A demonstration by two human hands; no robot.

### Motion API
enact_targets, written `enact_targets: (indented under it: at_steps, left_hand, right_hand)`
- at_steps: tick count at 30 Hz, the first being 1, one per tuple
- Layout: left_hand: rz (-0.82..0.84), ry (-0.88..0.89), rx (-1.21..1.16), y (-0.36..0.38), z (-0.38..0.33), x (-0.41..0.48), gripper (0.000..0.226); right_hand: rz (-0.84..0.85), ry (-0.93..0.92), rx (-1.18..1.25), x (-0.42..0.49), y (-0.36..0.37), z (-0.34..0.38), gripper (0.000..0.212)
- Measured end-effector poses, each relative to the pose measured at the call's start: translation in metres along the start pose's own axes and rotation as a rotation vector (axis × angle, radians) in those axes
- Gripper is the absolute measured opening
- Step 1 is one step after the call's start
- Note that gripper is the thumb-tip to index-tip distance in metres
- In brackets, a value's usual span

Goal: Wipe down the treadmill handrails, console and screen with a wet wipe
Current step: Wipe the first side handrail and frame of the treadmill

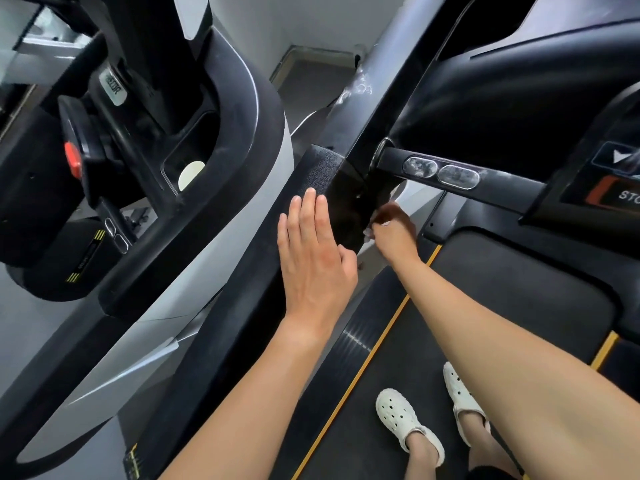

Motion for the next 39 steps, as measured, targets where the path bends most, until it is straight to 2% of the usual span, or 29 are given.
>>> enact_targets:
  at_steps: [3,5,7,11,14,19,24,30,39]
  left_hand:
    - [-0.014,-0.016,0.034,0.003,-0.002,0.005,0.075]
    - [-0.022,-0.026,0.069,0.004,-0.003,0.007,0.076]
    - [-0.028,-0.029,0.094,0.006,-0.004,0.008,0.078]
    - [-0.038,-0.022,0.111,0.01,-0.004,0.008,0.077]
    - [-0.041,-0.017,0.121,0.012,-0.003,0.008,0.077]
    - [-0.044,-0.018,0.141,0.014,-0.004,0.008,0.078]
    - [-0.036,-0.006,0.14,0.014,-0.003,0.008,0.079]
    - [-0.031,-0.006,0.14,0.012,-0.002,0.008,0.081]
    - [-0.019,0.003,0.146,0.012,-0.002,0.008,0.083]
  right_hand:
    - [-0.11,-0.096,0.17,-0.01,-0.003,0.017,0.01]
    - [-0.21,-0.219,0.269,-0.019,-0.009,0.035,0.015]
    - [-0.25,-0.236,0.302,-0.019,-0.009,0.037,0.016]
    - [-0.216,-0.061,0.215,-0.004,-0.002,0.002,0.01]
    - [-0.153,0.011,0.095,0.002,-0.001,-0.012,0.014]
    - [-0.195,-0.132,0.17,-0.017,-0.002,0.01,0.009]
    - [-0.187,-0.118,0.193,-0.021,-0.006,0.012,0.015]
    - [-0.281,-0.483,0.144,-0.05,-0.011,0.061,0.013]
    - [-0.293,-0.551,-0.03,-0.056,-0.008,0.067,0.022]
Point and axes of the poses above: each hand's wrist, its own x-axis towards the middle knuckle, its own y-axis out of the palm, z = x × y, the point moved 7 cm from there along x, towards the middle knuckle, and after that the axes turned 7 degrees about z, right-handed, at the moved point
